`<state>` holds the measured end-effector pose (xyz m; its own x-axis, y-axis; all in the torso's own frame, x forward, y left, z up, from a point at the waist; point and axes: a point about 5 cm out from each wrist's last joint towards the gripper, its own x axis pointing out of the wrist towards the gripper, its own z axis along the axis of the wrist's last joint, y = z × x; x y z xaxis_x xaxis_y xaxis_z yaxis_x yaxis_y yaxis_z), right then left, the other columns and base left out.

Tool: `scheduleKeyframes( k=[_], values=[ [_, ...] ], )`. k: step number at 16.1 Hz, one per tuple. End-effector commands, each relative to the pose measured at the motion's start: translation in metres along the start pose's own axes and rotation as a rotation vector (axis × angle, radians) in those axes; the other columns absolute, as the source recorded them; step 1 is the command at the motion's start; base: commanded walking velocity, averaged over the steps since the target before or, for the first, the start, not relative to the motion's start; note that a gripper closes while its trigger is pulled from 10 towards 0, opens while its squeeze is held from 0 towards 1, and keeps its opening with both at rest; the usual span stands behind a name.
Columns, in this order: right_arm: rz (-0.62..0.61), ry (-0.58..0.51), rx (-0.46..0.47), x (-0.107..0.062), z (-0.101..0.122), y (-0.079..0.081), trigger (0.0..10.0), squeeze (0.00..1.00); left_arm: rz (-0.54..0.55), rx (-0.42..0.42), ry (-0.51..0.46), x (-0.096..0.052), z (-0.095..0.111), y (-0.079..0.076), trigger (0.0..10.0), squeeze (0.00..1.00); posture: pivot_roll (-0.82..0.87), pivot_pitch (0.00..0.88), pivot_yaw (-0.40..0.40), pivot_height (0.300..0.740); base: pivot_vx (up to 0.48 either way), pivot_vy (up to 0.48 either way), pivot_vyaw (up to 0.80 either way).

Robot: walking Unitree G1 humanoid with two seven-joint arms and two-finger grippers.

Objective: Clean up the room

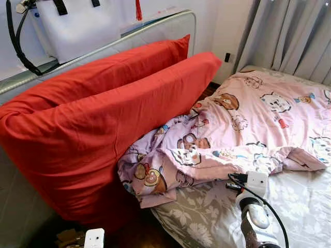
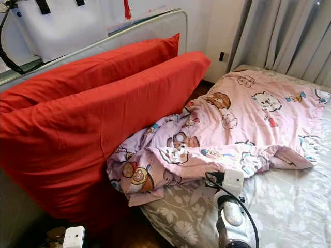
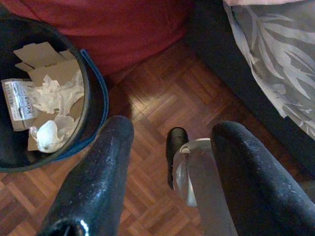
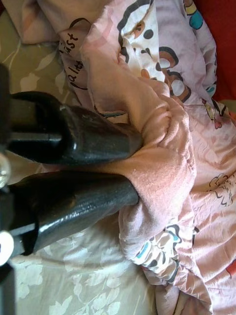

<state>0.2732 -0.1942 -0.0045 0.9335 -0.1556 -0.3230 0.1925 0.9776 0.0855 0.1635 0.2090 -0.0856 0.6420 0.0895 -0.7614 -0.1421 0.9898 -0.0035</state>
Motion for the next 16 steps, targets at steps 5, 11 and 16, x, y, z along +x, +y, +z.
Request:
scheduleKeyframes(
  k=[5,11,16],
  values=[
    [-0.005,-0.009,-0.003,-0.001,0.001,-0.003,10.0,0.0,0.007,0.004,0.033,-0.002,-0.007,0.004,10.0,0.0,0.03,0.018,0.0,0.74,-0.257,0.0,0.0],
    [-0.05,-0.039,-0.009,0.001,0.006,-0.008,10.0,0.0,0.006,0.003,0.033,-0.002,-0.008,0.003,10.0,0.0,0.04,0.017,-0.003,0.74,-0.288,0.0,0.0],
    [-0.114,-0.09,-0.031,0.002,0.016,-0.016,10.0,0.0,0.007,0.003,0.035,-0.003,-0.009,0.003,10.0,0.0,0.03,0.017,-0.003,0.74,-0.289,0.0,0.0]
  ],
)
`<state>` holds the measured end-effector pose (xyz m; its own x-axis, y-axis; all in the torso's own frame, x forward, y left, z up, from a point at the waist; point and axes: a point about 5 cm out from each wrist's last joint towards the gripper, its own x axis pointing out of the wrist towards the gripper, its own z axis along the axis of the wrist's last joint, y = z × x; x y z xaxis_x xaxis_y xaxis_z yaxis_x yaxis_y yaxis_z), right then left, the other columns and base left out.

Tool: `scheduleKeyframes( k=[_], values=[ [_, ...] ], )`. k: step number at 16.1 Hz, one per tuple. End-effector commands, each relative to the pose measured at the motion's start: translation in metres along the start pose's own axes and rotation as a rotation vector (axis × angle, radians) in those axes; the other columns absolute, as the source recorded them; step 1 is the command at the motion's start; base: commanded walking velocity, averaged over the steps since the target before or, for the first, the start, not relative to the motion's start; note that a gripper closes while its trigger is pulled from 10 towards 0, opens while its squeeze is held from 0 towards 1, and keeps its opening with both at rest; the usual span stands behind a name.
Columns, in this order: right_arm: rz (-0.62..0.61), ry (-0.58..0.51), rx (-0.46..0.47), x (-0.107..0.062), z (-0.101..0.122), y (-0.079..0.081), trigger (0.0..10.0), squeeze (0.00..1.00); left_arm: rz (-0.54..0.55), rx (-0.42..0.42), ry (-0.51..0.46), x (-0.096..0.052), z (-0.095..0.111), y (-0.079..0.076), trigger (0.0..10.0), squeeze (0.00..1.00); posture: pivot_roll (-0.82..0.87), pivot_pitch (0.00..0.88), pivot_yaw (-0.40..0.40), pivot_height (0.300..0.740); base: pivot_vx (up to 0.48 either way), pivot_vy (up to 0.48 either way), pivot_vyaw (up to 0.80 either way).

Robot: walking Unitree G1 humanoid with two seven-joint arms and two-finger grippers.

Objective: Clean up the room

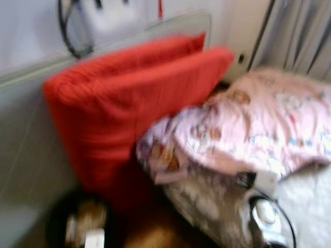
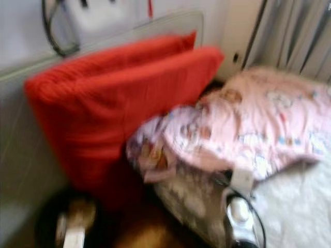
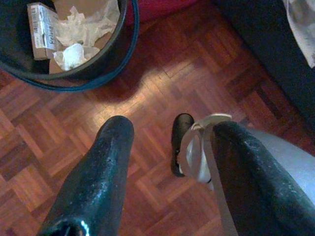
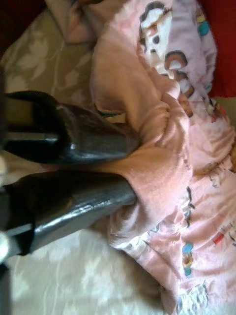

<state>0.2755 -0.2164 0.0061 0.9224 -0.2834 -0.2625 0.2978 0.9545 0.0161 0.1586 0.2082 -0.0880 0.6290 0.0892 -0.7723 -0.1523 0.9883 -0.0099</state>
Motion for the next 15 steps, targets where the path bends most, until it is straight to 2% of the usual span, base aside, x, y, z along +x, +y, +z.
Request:
scheduleKeyframes(
  k=[1,7,10,13,15],
  values=[
    [-0.014,-0.029,0.001,0.0,0.003,0.002,10.0,0.0,0.006,0.014,0.018,-0.001,-0.004,0.003,10.0,0.0,0.04,0.017,-0.002,0.74,-0.285,0.0,0.0],
    [-0.085,-0.094,-0.006,0.004,0.017,-0.006,10.0,0.0,0.004,0.017,0.02,-0.001,-0.004,0.003,10.0,0.0,0.03,0.021,-0.002,0.74,-0.287,0.0,0.0],
    [-0.148,-0.119,-0.015,0.005,0.021,-0.015,10.0,0.0,0.002,0.027,0.022,-0.001,-0.005,0.003,10.0,0.0,0.04,0.022,-0.003,0.74,0.0,0.0,0.0],
    [-0.155,-0.142,-0.031,0.005,0.025,-0.017,10.0,0.0,0.002,0.028,0.024,-0.002,-0.005,0.003,10.0,0.0,0.03,0.024,-0.004,0.74,0.0,0.0,0.0],
    [-0.17,-0.114,-0.044,0.004,0.021,-0.018,10.0,0.0,-0.002,0.031,0.027,-0.001,-0.005,0.003,10.0,0.0,0.03,0.024,-0.006,0.74,0.0,0.0,0.0]
  ],
)
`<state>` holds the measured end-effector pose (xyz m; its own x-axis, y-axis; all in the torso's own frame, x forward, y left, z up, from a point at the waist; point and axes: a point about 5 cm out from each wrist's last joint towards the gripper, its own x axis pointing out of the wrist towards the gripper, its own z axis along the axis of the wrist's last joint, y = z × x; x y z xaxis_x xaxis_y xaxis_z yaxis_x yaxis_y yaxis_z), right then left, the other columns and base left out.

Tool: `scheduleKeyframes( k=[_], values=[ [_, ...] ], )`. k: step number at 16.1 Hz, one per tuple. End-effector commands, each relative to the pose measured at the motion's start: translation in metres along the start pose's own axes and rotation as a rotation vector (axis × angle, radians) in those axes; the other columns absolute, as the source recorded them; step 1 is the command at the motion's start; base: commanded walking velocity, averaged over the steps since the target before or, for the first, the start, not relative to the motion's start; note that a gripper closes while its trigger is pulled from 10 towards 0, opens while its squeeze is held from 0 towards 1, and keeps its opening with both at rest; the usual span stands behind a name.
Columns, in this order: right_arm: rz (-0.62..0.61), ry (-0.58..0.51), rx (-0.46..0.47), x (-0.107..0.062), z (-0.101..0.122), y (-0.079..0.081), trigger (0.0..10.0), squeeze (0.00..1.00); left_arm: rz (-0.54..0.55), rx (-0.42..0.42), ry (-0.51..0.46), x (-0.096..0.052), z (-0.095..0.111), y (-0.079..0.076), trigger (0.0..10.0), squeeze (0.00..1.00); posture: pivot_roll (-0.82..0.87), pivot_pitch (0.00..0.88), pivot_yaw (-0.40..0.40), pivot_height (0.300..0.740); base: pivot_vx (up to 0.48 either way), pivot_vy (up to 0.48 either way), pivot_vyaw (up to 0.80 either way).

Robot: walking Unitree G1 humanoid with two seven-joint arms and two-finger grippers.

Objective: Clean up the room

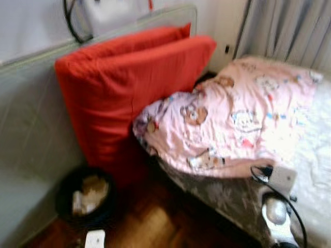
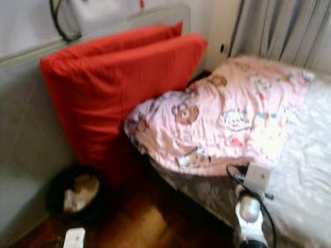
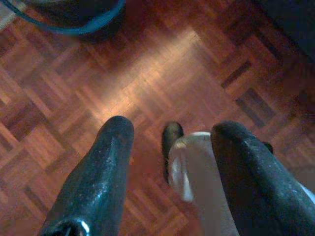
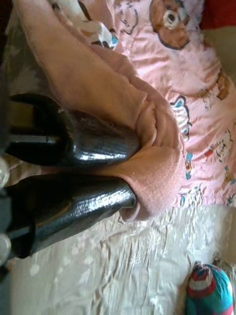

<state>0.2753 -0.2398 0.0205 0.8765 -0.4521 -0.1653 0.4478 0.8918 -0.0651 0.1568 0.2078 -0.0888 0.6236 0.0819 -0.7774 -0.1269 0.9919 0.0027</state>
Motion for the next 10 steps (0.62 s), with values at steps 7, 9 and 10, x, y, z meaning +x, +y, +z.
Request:
scheduleKeyframes(
  k=[7,9,10],
  values=[
    [-0.013,0.263,-0.025,-0.012,-0.036,0.0,10.0,0.0,-0.004,0.012,0.021,-0.001,-0.003,0.002,10.0,0.0,0.03,0.025,-0.008,0.74,0.0,0.0,0.0],
    [-0.036,0.331,-0.022,-0.016,-0.045,-0.005,10.0,0.0,-0.007,0.015,0.022,-0.001,-0.003,0.002,10.0,0.0,0.03,0.024,-0.007,0.74,0.0,0.0,0.0],
    [-0.033,0.388,-0.042,-0.019,-0.053,-0.007,10.0,0.0,-0.011,0.024,0.023,-0.001,-0.003,0.002,10.0,0.0,0.03,0.024,-0.008,0.74,0.0,0.0,0.0]
  ],
)
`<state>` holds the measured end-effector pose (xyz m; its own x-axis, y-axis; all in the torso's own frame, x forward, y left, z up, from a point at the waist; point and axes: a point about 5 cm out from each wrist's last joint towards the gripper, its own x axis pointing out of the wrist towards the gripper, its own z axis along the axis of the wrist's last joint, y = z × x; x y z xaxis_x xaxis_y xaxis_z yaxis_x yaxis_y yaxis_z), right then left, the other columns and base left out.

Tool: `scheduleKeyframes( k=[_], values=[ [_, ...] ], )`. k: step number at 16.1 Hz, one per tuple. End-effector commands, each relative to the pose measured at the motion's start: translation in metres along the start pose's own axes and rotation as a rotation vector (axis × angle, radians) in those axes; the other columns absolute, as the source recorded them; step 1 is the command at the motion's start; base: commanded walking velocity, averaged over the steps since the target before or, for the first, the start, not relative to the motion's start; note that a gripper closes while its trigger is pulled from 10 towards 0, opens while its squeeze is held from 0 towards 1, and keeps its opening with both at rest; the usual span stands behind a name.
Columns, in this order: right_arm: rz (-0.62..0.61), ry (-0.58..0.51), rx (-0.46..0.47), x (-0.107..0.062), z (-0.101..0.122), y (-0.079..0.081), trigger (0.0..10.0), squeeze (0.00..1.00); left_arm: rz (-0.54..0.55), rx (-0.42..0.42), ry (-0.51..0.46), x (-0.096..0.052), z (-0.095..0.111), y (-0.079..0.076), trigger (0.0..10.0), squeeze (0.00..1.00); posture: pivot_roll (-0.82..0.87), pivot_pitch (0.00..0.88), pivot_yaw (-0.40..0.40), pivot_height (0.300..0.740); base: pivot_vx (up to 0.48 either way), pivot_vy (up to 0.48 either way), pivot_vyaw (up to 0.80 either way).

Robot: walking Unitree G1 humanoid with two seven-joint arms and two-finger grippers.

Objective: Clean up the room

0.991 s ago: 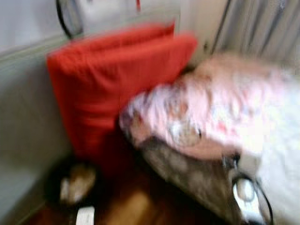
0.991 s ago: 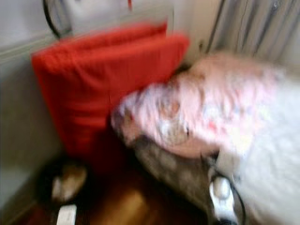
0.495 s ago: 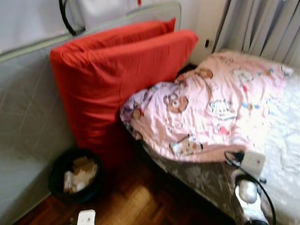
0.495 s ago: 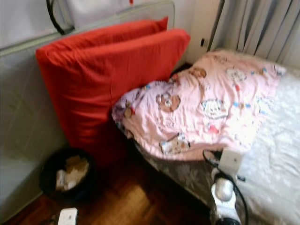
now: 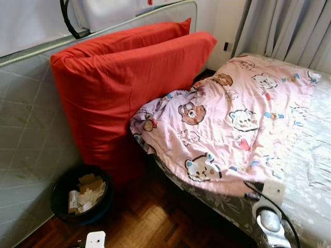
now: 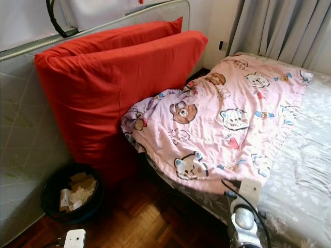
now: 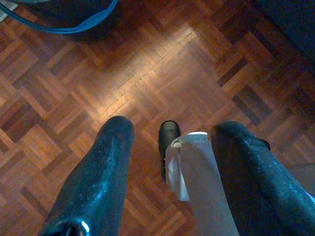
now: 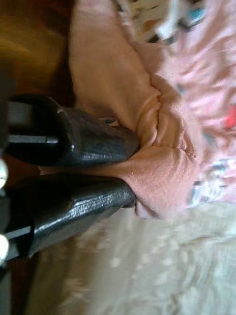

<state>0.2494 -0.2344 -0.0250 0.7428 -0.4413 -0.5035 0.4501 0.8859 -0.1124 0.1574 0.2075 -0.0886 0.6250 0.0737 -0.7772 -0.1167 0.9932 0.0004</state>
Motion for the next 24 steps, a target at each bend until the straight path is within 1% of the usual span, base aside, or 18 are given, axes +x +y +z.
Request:
scheduleKeyframes(
  k=[1,3,4,5,6,7,8,12,13,14,15,24],
  values=[
    [-0.014,0.074,-0.015,-0.002,-0.012,-0.005,10.0,0.0,-0.005,0.021,0.023,-0.001,-0.003,0.002,10.0,0.0,0.03,0.023,-0.009,0.74,0.0,0.0,0.0],
    [-0.027,0.152,-0.014,-0.005,-0.026,-0.009,10.0,0.0,-0.01,0.028,0.022,-0.001,-0.003,0.001,10.0,0.0,0.03,0.021,-0.009,0.74,0.0,0.0,0.0],
    [-0.03,0.168,-0.015,-0.005,-0.029,-0.01,10.0,0.0,-0.012,0.031,0.022,-0.001,-0.003,0.001,10.0,0.0,0.03,0.021,-0.009,0.74,0.0,0.0,0.0],
    [-0.033,0.215,-0.024,-0.008,-0.038,-0.013,10.0,0.0,-0.02,0.047,0.022,0.0,-0.002,0.001,10.0,0.0,0.03,0.019,-0.009,0.74,0.0,0.0,0.0],
    [-0.023,0.239,-0.028,-0.01,-0.043,-0.013,10.0,0.0,-0.022,0.05,0.022,0.0,-0.002,0.001,10.0,0.0,0.03,0.019,-0.009,0.74,0.0,0.0,0.0],
    [-0.018,0.255,-0.032,-0.012,-0.047,-0.013,10.0,0.0,-0.022,0.051,0.022,0.0,-0.002,0.001,10.0,0.0,0.03,0.019,-0.009,0.74,0.0,0.0,0.0],
    [-0.018,0.291,-0.043,-0.015,-0.055,-0.015,10.0,0.0,-0.019,0.041,0.022,0.0,-0.002,0.001,10.0,0.0,0.03,0.018,-0.01,0.74,0.0,0.0,0.0],
    [-0.035,0.341,-0.035,-0.021,-0.068,-0.022,10.0,0.0,-0.017,0.043,0.024,0.0,-0.002,0.001,10.0,0.0,0.03,0.016,-0.008,0.74,0.0,0.0,0.0],
    [-0.034,0.342,-0.036,-0.021,-0.068,-0.022,10.0,0.11,-0.017,0.044,0.024,0.0,-0.002,0.001,10.0,0.0,0.03,0.016,-0.008,0.74,0.0,0.0,0.0],
    [-0.033,0.345,-0.035,-0.021,-0.069,-0.023,10.0,0.78,-0.018,0.047,0.025,0.0,-0.002,0.001,10.0,0.0,0.03,0.015,-0.007,0.74,0.0,0.0,0.0],
    [-0.033,0.346,-0.034,-0.021,-0.069,-0.023,10.0,1.0,-0.019,0.048,0.025,0.0,-0.002,0.001,10.0,0.0,0.03,0.015,-0.007,0.74,0.0,0.0,0.0],
    [-0.049,0.356,-0.013,-0.022,-0.071,-0.026,10.0,0.99,-0.028,0.061,0.026,0.0,-0.002,0.001,10.0,0.0,0.03,0.014,-0.009,0.74,0.0,0.0,0.0]
  ],
)
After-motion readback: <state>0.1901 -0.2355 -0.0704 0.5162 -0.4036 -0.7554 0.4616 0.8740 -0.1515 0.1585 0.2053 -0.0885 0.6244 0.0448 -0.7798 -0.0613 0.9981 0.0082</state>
